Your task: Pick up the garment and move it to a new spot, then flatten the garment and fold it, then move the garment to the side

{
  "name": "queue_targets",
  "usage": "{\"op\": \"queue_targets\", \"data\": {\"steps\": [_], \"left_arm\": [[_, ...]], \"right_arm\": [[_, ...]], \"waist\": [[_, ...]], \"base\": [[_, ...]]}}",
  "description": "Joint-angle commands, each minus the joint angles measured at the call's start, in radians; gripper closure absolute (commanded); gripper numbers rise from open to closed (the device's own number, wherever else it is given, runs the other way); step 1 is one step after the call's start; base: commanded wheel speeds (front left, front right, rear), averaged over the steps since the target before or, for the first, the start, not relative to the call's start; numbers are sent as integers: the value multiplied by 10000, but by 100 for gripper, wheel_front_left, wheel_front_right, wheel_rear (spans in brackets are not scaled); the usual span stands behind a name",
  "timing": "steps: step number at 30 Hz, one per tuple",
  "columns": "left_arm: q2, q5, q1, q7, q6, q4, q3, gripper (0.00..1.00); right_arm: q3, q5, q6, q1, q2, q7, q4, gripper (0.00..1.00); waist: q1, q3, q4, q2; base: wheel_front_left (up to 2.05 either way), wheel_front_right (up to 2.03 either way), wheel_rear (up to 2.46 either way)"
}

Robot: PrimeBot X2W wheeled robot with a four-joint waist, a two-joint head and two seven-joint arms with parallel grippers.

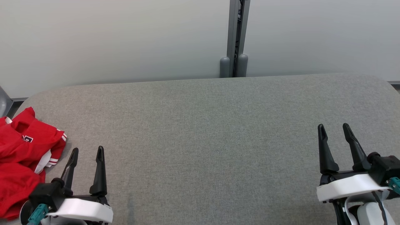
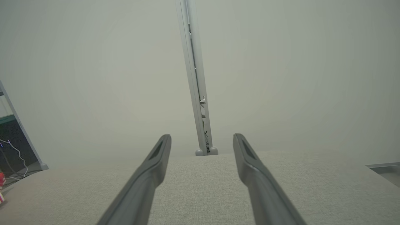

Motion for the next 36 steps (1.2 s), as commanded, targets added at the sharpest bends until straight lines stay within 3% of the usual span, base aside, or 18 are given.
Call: {"op": "queue_targets", "data": {"steps": [1, 13, 36], "left_arm": [[59, 149, -11, -90, -3, -25, -24, 0], [22, 983, 23, -368, -23, 37, -184, 0], [-13, 849, 41, -348, -22, 139, -177, 0]], "right_arm": [[-60, -187, 47, 58, -95, -53, -87, 0], [-100, -1046, 49, 160, -105, -214, -80, 0], [-87, -957, 40, 136, -103, -199, 43, 0]], "waist": [[0, 2, 1, -1], [0, -48, -21, -1], [0, -103, -1, -1]], "base": [[0, 0, 0], [0, 0, 0], [0, 0, 0]]}}
